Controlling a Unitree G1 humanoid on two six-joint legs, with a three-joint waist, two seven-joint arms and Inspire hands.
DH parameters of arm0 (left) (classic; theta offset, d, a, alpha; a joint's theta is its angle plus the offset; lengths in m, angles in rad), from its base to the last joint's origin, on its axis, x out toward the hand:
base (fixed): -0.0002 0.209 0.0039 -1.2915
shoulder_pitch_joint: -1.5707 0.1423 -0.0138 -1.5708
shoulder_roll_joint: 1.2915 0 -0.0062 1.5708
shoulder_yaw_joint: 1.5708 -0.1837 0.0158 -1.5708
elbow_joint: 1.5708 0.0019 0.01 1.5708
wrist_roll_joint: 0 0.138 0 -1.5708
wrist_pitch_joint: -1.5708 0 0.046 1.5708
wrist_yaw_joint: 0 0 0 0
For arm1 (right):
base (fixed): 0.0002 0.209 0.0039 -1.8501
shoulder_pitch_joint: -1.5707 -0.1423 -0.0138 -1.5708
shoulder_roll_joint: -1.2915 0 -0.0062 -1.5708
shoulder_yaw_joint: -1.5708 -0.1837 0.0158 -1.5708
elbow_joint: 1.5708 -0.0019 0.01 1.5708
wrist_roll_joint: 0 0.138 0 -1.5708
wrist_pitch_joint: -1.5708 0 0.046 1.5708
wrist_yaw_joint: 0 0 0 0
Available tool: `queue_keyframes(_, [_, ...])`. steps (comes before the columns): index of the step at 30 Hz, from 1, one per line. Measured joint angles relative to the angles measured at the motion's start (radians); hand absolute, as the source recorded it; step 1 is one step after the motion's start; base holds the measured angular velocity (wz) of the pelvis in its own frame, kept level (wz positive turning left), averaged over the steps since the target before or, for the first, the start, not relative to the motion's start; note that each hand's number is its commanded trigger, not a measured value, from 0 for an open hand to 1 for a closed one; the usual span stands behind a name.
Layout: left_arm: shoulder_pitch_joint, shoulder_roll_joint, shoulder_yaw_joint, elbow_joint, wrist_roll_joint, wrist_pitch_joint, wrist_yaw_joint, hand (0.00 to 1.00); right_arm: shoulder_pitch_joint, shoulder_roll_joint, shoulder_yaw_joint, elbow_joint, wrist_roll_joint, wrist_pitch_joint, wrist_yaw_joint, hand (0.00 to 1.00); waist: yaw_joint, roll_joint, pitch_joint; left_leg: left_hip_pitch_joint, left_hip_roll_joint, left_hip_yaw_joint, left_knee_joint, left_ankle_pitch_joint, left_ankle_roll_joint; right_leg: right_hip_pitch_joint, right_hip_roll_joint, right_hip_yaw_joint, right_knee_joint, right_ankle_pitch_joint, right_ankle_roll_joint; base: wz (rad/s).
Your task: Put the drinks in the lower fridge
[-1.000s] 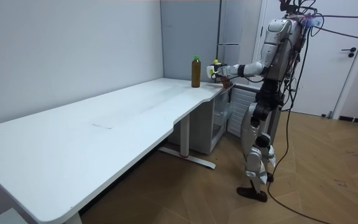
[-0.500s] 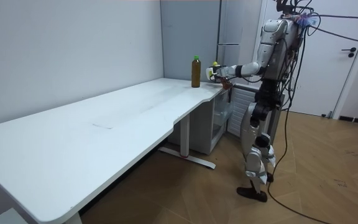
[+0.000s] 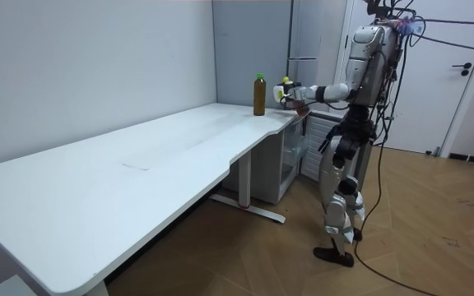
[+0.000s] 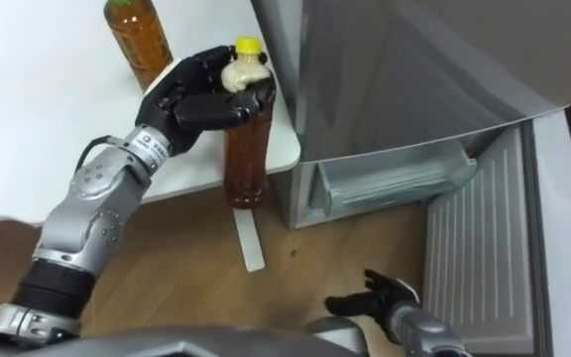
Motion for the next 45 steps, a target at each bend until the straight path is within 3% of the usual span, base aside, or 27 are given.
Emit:
queue_keyframes(8, [0.003, 0.011, -0.020, 0.000, -0.100, -0.011, -0.001, 1.00, 0.007, 0.006, 0.063, -0.191, -0.015, 0.000, 0.075, 0.00, 0.077, -0.008, 0.0004, -0.013, 0.001, -0.010, 0.016, 0.000, 0.000, -0.004, -0.002, -0.022, 0.021, 0.000, 0.000, 0.02])
queue_keyframes(12, [0.020, 0.019, -0.020, 0.000, -0.126, -0.044, -0.002, 1.00, 0.031, 0.008, 0.065, -0.328, -0.012, 0.000, 0.118, 0.00, 0.099, -0.014, -0.0003, -0.022, 0.000, -0.016, 0.018, 0.000, 0.000, -0.008, -0.002, -0.027, 0.025, 0.000, 0.000, 0.04])
queue_keyframes(22, [0.104, 0.046, -0.028, 0.000, -0.168, -0.057, -0.012, 1.00, 0.042, 0.008, 0.073, -0.505, -0.005, -0.004, 0.255, 0.00, 0.105, -0.037, -0.0020, -0.034, 0.000, -0.039, 0.034, 0.000, 0.000, -0.002, -0.003, -0.057, 0.024, 0.000, 0.000, 0.07])
queue_keyframes(32, [0.110, 0.058, -0.052, 0.002, -0.236, -0.059, -0.074, 1.00, 0.066, 0.007, 0.093, -0.621, 0.116, 0.002, 0.350, 0.00, 0.110, -0.036, 0.0063, -0.037, 0.001, -0.058, 0.036, 0.000, 0.001, 0.006, -0.007, -0.077, 0.023, 0.000, 0.000, 0.06])
queue_keyframes(45, [0.141, 0.058, -0.072, 0.002, -0.255, -0.067, -0.124, 1.00, 0.079, -0.034, 0.104, -0.661, 0.128, 0.037, 0.501, 0.00, 0.129, -0.022, 0.0075, -0.073, 0.002, -0.053, 0.052, 0.000, 0.001, -0.033, -0.003, -0.066, 0.028, 0.000, -0.001, -0.01])
